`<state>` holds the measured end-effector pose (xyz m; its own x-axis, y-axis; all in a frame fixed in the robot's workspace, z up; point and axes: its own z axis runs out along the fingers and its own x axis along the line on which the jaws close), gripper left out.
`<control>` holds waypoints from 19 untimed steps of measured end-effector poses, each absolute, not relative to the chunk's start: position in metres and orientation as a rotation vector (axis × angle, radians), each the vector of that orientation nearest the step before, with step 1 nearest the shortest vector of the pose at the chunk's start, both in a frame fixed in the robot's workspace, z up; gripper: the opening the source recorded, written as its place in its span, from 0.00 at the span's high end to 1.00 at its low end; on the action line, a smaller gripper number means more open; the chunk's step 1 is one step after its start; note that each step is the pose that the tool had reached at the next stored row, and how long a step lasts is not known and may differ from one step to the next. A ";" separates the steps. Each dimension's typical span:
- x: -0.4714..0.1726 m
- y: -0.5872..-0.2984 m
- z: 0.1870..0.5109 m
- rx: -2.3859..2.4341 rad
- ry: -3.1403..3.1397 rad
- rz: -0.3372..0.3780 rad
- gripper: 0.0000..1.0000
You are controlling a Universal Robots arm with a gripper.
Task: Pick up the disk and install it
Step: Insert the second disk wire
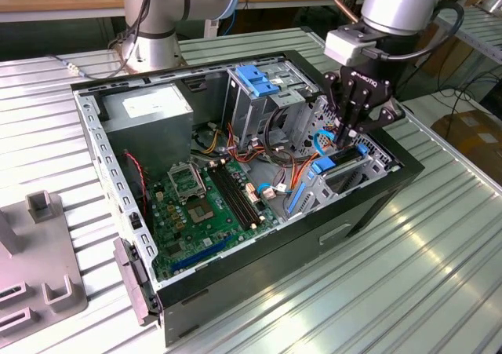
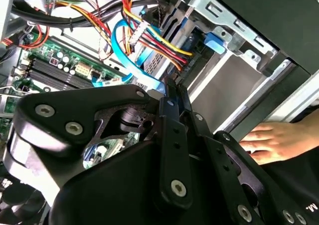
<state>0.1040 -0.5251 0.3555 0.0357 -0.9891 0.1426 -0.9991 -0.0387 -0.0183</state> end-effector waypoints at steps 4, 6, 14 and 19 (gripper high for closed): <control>0.100 -0.528 0.354 2.213 -2.135 0.199 0.84; 0.100 -0.530 0.354 2.216 -2.138 0.197 0.84; 0.099 -0.543 0.351 2.240 -2.165 0.153 0.84; 0.100 -0.546 0.350 2.250 -2.187 0.123 0.84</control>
<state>0.0996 -0.5464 0.3497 0.0270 -0.9980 0.0574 -0.9981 -0.0301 -0.0534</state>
